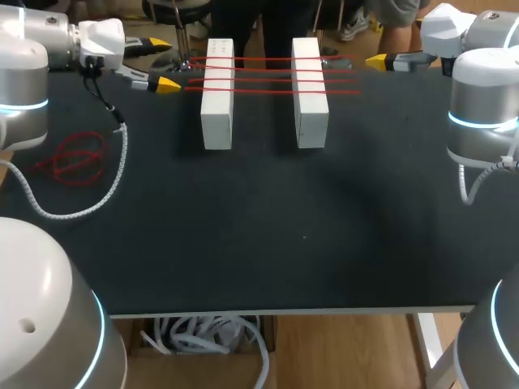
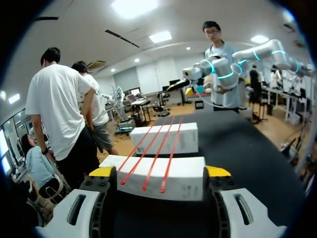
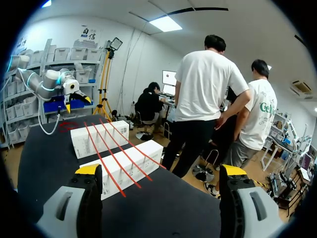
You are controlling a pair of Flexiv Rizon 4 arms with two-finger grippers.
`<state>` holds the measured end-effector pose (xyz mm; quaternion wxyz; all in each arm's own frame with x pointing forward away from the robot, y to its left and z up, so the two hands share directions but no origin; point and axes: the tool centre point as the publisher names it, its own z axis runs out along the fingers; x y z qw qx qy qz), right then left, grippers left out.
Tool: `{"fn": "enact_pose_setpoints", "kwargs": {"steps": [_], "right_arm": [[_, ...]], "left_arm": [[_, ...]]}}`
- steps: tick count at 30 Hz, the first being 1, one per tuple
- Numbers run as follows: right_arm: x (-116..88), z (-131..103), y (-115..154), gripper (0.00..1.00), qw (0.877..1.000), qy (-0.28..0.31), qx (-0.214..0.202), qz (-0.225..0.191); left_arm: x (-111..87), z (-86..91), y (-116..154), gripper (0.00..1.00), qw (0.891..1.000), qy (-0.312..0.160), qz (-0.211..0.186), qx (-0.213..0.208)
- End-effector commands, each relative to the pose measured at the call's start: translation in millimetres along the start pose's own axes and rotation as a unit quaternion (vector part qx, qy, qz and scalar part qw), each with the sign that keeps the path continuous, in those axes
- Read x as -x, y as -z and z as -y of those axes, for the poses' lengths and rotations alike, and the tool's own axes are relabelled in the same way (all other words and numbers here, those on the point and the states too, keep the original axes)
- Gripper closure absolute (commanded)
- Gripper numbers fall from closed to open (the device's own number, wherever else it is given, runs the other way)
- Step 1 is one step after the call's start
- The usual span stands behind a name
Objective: Grab the tape and strap the tape.
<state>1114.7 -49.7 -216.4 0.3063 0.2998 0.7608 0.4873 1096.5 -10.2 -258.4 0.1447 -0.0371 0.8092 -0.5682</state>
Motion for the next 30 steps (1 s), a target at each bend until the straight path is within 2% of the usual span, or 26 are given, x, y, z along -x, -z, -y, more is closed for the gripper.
{"fn": "enact_pose_setpoints", "kwargs": {"steps": [1,4,5,6,16,20,21,23,26,30], "right_arm": [[0.0,0.0,0.1,0.00,1.000,0.000,0.000,0.000],[0.0,0.0,0.1,0.00,1.000,0.000,0.000,0.000],[0.0,0.0,0.1,0.00,1.000,0.000,0.000,0.000],[0.0,0.0,0.1,0.00,1.000,0.000,0.000,0.000],[0.0,0.0,0.1,0.00,1.000,0.000,0.000,0.000],[0.0,0.0,0.1,0.00,1.000,0.000,0.000,0.000],[0.0,0.0,0.1,0.00,1.000,0.000,0.000,0.000],[0.0,0.0,0.1,0.00,1.000,0.000,0.000,0.000],[0.0,0.0,0.1,0.00,1.000,0.000,0.000,0.000],[0.0,0.0,0.1,0.00,1.000,0.000,0.000,0.000]], "left_arm": [[10.0,-18.0,-9.1,0.33,1.000,-0.001,-0.020,-0.014],[9.3,-25.6,-14.2,0.37,1.000,-0.003,-0.023,-0.021],[9.1,-27.7,-16.2,0.48,0.999,-0.003,-0.025,-0.023],[8.9,-29.9,-18.1,0.53,0.999,-0.002,-0.027,-0.027],[6.6,-45.2,-26.7,0.58,0.998,0.004,-0.038,-0.044],[4.6,-47.9,-29.3,0.66,0.998,0.006,-0.040,-0.049],[4.2,-47.9,-30.1,0.73,0.998,0.007,-0.040,-0.049],[3.5,-47.9,-32.2,0.72,0.998,0.008,-0.042,-0.051],[2.5,-49.3,-35.4,0.65,0.998,0.011,-0.044,-0.054],[1.5,-51.4,-38.8,0.68,0.997,0.013,-0.045,-0.057]]}}
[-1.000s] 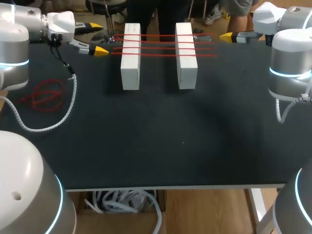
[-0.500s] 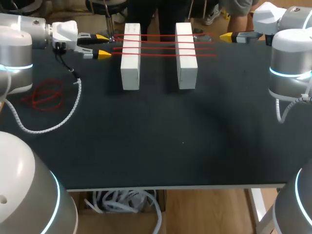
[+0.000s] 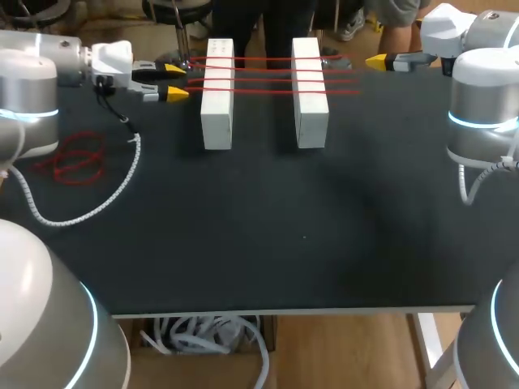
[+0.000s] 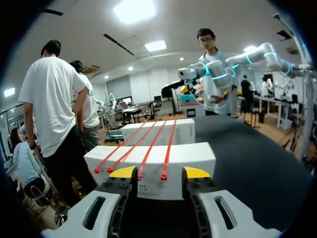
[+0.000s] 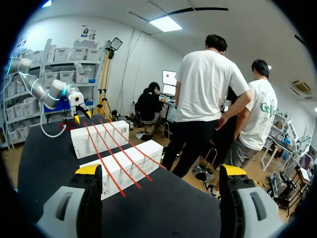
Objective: Grab the tape and strap the tape.
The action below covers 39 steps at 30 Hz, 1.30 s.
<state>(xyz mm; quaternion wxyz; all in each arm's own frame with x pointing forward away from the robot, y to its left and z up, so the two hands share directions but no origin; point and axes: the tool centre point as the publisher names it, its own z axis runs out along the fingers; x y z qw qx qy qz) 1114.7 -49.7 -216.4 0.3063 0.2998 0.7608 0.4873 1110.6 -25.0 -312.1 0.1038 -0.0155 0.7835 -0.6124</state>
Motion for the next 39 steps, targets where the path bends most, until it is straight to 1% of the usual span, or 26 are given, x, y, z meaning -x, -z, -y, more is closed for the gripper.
{"fn": "enact_pose_setpoints", "kwargs": {"steps": [1,3,7,16,20,24,25,26,27,28,34,37,39], "right_arm": [[0.0,0.0,0.1,0.00,1.000,0.000,0.000,0.000],[0.0,0.0,0.1,0.00,1.000,0.000,0.000,0.000],[0.0,0.0,0.1,0.00,1.000,0.000,0.000,0.000],[0.0,0.0,0.1,0.00,1.000,0.000,0.000,0.000],[0.0,0.0,0.1,0.00,1.000,0.000,0.000,0.000],[0.0,0.0,0.1,0.00,1.000,0.000,0.000,0.000],[0.0,0.0,0.1,0.00,1.000,0.000,0.000,0.000],[0.0,0.0,0.1,0.00,1.000,0.000,0.000,0.000],[0.0,0.0,0.1,0.00,1.000,0.000,0.000,0.000],[0.0,0.0,0.1,0.00,1.000,0.000,0.000,0.000],[0.0,0.0,0.1,0.00,1.000,0.000,0.000,0.000],[0.0,0.0,0.1,0.00,1.000,0.000,0.000,0.000],[0.0,0.0,0.1,0.00,1.000,0.000,0.000,0.000]], "left_arm": [[2.0,-5.8,-4.5,0.68,1.000,0.000,-0.002,-0.006],[1.6,-6.6,-5.7,0.69,1.000,0.000,-0.003,-0.007],[-0.2,-8.5,-7.7,0.75,1.000,0.002,-0.004,-0.010],[-3.7,-10.3,-11.5,0.75,1.000,0.006,-0.006,-0.015],[-4.7,-10.2,-11.4,0.78,1.000,0.007,-0.008,-0.016],[-5.3,-9.1,-9.7,0.78,1.000,0.007,-0.009,-0.015],[-5.3,-9.0,-9.5,0.81,1.000,0.007,-0.010,-0.015],[-5.4,-8.9,-9.2,0.86,1.000,0.007,-0.010,-0.015],[-5.5,-8.8,-9.0,0.88,1.000,0.007,-0.011,-0.015],[-5.5,-8.7,-8.9,0.99,1.000,0.008,-0.012,-0.015],[-7.1,-7.3,-9.8,1.00,1.000,0.006,-0.020,-0.021],[-7.8,-4.6,-12.2,1.00,0.999,0.002,-0.025,-0.036],[-9.0,0.3,-14.0,1.00,0.998,-0.006,-0.028,-0.048]]}}
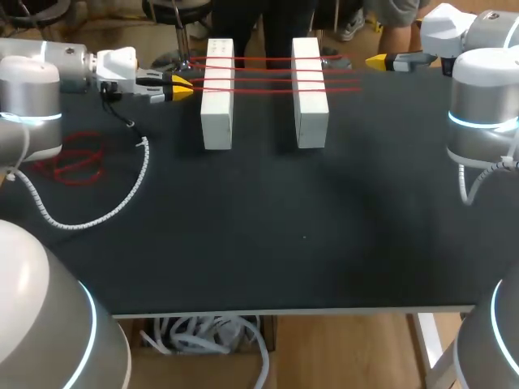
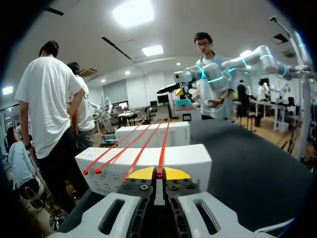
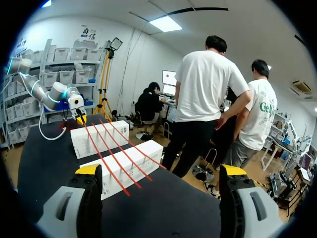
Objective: Grab the tape and strap the tape.
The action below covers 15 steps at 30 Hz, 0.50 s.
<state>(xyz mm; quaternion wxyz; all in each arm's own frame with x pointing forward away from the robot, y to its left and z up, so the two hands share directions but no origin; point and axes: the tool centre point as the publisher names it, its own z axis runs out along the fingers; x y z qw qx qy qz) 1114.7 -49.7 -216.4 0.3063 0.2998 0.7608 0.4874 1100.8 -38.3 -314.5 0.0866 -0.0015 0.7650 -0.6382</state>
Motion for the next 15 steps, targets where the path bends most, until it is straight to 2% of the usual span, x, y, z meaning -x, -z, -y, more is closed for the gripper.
{"fn": "enact_pose_setpoints", "kwargs": {"steps": [1,4,6,9,15], "right_arm": [[0.0,0.0,0.1,0.00,1.000,0.000,0.000,0.000],[0.0,0.0,0.1,0.00,1.000,0.000,0.000,0.000],[0.0,0.0,0.1,0.00,1.000,0.000,0.000,0.000],[0.0,0.0,0.1,0.00,1.000,0.000,0.000,0.000],[0.0,0.0,0.1,0.00,1.000,0.000,0.000,0.000]], "left_arm": [[2.4,0.7,-3.5,1.00,1.000,-0.007,-0.010,-0.027],[-0.6,12.0,-7.9,1.00,0.998,-0.005,-0.011,-0.068],[-2.5,18.7,-11.8,1.00,0.997,0.001,-0.025,-0.072],[-6.8,31.7,-16.2,1.00,0.994,0.007,-0.022,-0.106],[-19.3,59.5,-22.9,1.00,0.992,0.030,-0.018,-0.124]]}}
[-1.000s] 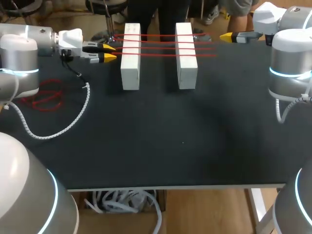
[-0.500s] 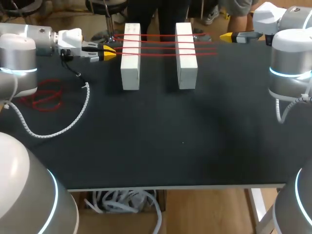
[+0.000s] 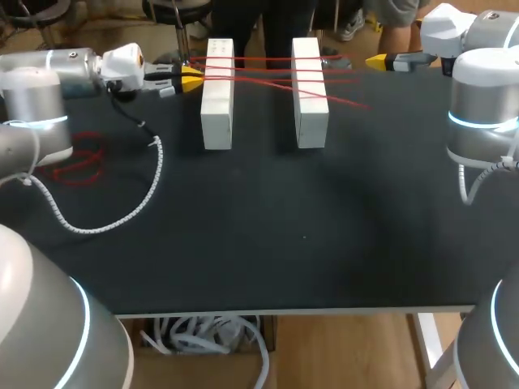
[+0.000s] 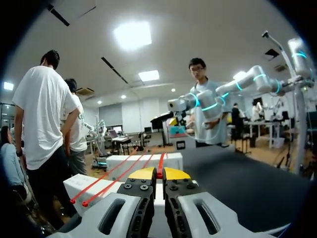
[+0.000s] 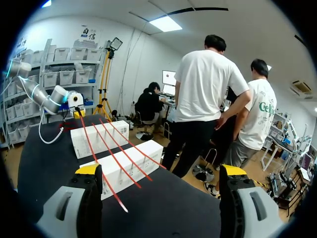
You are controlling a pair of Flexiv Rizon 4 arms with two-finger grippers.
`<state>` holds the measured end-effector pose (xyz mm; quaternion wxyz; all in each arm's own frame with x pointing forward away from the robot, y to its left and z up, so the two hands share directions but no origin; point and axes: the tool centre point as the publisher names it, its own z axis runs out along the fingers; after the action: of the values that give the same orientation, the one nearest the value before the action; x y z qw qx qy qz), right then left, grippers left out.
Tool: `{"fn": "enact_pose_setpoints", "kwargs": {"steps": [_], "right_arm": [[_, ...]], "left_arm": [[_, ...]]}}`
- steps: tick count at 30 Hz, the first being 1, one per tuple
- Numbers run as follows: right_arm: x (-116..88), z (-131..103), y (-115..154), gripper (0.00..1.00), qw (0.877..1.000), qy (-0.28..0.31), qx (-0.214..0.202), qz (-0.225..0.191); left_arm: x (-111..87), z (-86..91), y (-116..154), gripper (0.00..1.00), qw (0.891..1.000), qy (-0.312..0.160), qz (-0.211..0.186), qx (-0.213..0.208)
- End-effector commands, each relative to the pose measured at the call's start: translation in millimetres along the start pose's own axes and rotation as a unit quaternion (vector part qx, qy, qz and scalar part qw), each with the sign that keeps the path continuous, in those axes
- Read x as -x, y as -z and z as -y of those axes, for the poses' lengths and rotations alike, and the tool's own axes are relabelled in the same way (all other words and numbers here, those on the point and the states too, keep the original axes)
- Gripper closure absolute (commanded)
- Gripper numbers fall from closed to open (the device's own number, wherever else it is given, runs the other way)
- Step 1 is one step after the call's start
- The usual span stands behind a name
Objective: Grab the tape and strap the tape.
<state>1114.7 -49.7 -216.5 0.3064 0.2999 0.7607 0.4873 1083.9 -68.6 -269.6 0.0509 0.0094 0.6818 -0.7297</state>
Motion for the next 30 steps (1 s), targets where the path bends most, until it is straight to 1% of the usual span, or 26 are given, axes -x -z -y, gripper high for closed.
{"fn": "enact_pose_setpoints", "kwargs": {"steps": [1,2,4,5,8,29,30], "right_arm": [[0.0,0.0,0.0,0.00,1.000,0.000,0.000,0.000],[0.0,0.0,0.0,0.00,1.000,0.000,0.000,0.000],[0.0,0.0,0.0,0.00,1.000,0.000,0.000,0.000],[0.0,0.0,0.0,0.00,1.000,0.000,0.000,0.000],[0.0,0.0,0.0,0.00,1.000,0.000,0.000,0.000],[0.0,0.0,0.0,0.00,1.000,0.000,0.000,0.000],[0.0,0.0,0.0,0.00,1.000,0.000,0.000,0.000]], "left_arm": [[-7.4,9.5,-6.6,1.00,1.000,0.012,0.011,0.000],[-8.7,10.9,-7.1,1.00,1.000,0.013,0.017,-0.005],[-12.5,17.1,-8.5,1.00,1.000,0.014,0.020,0.000],[-14.1,20.1,-8.4,1.00,1.000,0.010,0.029,-0.003],[-15.1,28.7,-7.8,1.00,1.000,0.009,0.028,0.009],[-15.1,28.7,-7.8,1.00,1.000,0.009,0.028,0.009],[-13.5,31.2,-10.9,1.00,1.000,0.009,0.021,0.000]]}}
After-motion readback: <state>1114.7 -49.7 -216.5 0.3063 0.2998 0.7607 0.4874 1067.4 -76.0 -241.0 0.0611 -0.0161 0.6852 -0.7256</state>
